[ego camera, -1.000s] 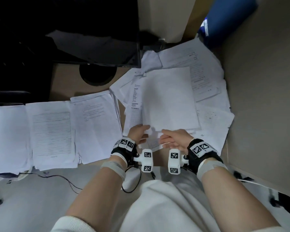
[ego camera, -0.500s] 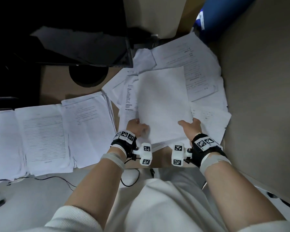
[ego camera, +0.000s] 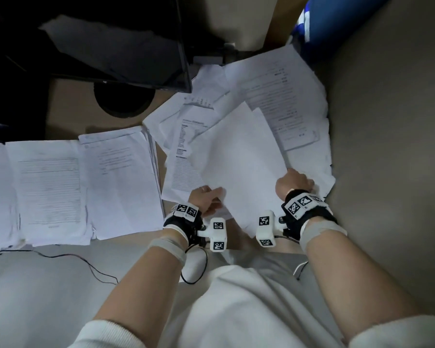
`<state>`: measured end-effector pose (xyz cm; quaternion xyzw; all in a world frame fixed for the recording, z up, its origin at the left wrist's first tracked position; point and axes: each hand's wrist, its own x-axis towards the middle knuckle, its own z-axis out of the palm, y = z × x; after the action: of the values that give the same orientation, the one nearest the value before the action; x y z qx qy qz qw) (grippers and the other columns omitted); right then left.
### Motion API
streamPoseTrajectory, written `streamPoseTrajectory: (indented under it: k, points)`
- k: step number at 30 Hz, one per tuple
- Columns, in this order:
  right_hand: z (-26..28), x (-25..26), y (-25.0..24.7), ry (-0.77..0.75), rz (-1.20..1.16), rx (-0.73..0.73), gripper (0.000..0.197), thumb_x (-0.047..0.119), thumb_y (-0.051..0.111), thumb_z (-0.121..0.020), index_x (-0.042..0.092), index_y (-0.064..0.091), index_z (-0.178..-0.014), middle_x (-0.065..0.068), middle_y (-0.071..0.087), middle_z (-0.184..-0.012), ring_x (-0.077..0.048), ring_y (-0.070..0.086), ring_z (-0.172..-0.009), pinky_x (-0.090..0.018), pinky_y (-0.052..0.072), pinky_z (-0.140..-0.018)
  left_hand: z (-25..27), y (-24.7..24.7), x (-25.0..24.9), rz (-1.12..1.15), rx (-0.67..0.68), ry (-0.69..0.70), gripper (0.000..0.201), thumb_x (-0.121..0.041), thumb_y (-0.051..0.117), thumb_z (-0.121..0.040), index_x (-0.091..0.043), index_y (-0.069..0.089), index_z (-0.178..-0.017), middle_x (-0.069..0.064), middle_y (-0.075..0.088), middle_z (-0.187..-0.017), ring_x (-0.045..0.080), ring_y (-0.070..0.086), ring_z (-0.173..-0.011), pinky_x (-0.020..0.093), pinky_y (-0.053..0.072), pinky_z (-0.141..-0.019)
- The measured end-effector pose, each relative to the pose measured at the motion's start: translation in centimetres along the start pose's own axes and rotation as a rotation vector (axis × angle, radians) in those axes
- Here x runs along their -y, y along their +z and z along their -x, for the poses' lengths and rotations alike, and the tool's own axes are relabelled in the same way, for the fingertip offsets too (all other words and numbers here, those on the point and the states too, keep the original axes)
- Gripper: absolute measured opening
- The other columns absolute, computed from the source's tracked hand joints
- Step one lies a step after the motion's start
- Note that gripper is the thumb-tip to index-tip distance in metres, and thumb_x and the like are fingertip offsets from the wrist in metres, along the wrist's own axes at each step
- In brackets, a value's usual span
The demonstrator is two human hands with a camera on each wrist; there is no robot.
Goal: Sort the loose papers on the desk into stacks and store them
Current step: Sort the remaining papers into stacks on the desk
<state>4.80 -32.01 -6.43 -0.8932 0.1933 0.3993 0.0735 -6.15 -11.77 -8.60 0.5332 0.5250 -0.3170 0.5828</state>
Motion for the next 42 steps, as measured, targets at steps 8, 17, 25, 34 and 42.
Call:
streamPoseTrajectory:
  k: [8,17,25,34,42]
  points:
    - [-2.2,1.3,-2.3,-0.195,0.132,-0.040,0.066,0.056,0.052,-0.090,0.018,0.045,-0.144,-0.010,0.032,-0.157,-0.030,0.017,-0.148,-0.051,0.008,-0.121,0.0,3.0,1.7,0.087,0.000,-0.120,0.015,-0.016,0.070,-0.086,-0.006,0.061,-0.081,0.005,0.066,-0.056,0.025,0.064,-0.064,0.034,0.057,-0.067]
    - [-2.0,0.7,-1.8,-0.196,-0.244,0.118,0.048,0.011,0.061,-0.090,0.006,0.041,-0.134,-0.010,0.060,-0.117,-0.027,0.058,-0.094,-0.032,0.046,-0.080,1.3,3.2,1.3,0.054,0.009,-0.084,0.036,-0.026,0.082,-0.061,0.001,0.064,-0.077,0.025,0.064,-0.073,0.034,0.062,-0.065,0.041,0.051,-0.065]
    - [0.5,1.7,-1.7,-0.393,-0.667,0.050,0.016,0.005,0.056,-0.091,0.006,0.065,-0.104,-0.009,0.069,-0.101,-0.023,0.063,-0.090,-0.028,0.048,-0.080,3.1,0.3,-1.9,0.134,-0.118,0.153,0.064,-0.046,0.078,-0.056,-0.006,0.069,-0.105,0.014,0.075,-0.098,0.033,0.072,-0.092,0.049,0.058,-0.090]
    - [1.8,3.8,-0.5,-0.314,-0.979,-0.018,0.046,-0.003,0.062,-0.085,0.011,0.057,-0.129,-0.009,0.067,-0.120,-0.024,0.066,-0.103,-0.026,0.056,-0.080,2.7,-3.0,-4.8,0.087,-0.148,0.289,0.059,-0.039,0.077,-0.083,-0.007,0.062,-0.130,0.012,0.070,-0.121,0.031,0.068,-0.107,0.047,0.053,-0.099]
    - [2.4,3.0,3.5,-0.071,-0.714,0.123,0.021,0.017,0.062,-0.092,0.004,0.064,-0.109,-0.012,0.065,-0.105,-0.026,0.059,-0.092,-0.033,0.047,-0.080,0.5,-4.2,-3.5,-0.115,-0.142,0.198,0.050,-0.034,0.074,-0.079,-0.005,0.065,-0.119,0.014,0.070,-0.115,0.032,0.068,-0.103,0.040,0.057,-0.090]
